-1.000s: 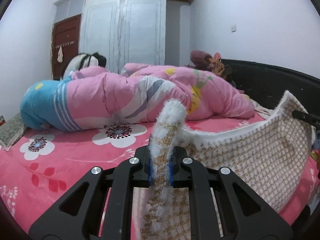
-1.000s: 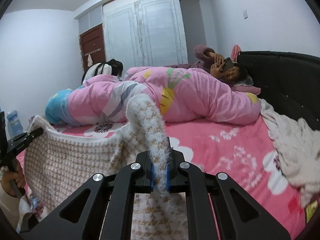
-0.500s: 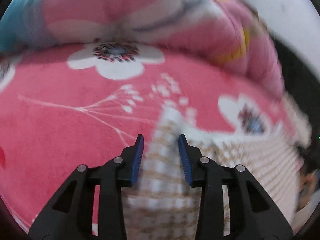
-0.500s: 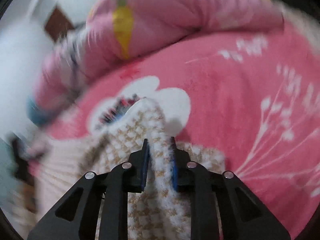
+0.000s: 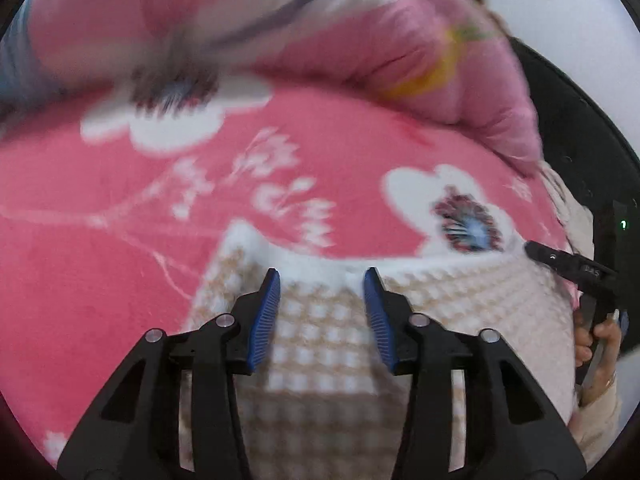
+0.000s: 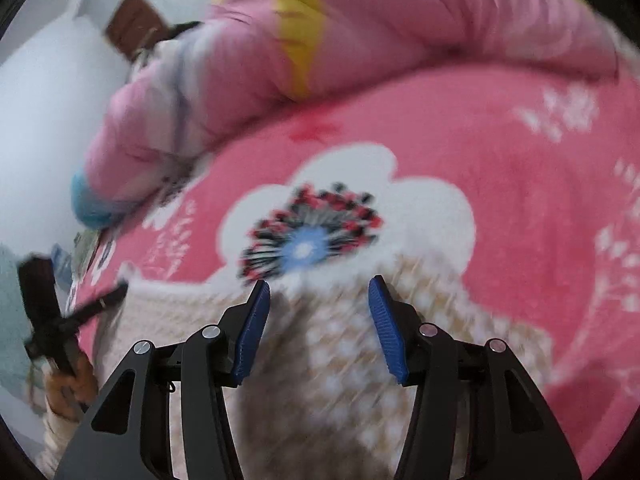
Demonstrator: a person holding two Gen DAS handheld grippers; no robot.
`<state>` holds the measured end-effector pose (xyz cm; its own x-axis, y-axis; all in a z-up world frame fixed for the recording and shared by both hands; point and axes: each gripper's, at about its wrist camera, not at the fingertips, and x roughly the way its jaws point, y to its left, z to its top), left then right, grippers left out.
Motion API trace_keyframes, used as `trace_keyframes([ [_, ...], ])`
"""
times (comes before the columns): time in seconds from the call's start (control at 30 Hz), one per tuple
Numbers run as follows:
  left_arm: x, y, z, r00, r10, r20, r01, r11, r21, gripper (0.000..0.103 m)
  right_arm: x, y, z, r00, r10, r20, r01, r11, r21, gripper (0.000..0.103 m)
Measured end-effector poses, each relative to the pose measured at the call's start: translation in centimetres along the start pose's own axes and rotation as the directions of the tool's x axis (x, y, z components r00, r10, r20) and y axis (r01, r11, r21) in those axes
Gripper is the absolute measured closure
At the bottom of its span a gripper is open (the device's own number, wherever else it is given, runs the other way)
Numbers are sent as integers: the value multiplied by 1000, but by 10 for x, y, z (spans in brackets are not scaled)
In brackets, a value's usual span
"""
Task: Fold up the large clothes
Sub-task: 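Lower the sleeve onto the coat body and open both tools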
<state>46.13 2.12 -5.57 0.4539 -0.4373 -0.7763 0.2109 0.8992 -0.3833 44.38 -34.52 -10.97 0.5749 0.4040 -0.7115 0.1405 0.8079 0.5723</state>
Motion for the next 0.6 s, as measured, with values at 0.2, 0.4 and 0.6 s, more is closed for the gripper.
trace_keyframes([
  [0.2, -44, 47, 2, 992, 73, 106, -51, 978, -204, 65, -63, -60, 4, 987, -91, 134, 55, 966, 252, 55],
  [0.4, -109, -25, -23, 977, -22, 211, 15, 999, 34, 63, -128, 14, -48, 974, -132, 186, 136, 991, -8, 41],
  [0.6, -103, -109, -94, 990, -118, 79, 91, 956, 279, 63, -115, 94, -153, 978, -187, 90, 207, 907, -366, 37],
])
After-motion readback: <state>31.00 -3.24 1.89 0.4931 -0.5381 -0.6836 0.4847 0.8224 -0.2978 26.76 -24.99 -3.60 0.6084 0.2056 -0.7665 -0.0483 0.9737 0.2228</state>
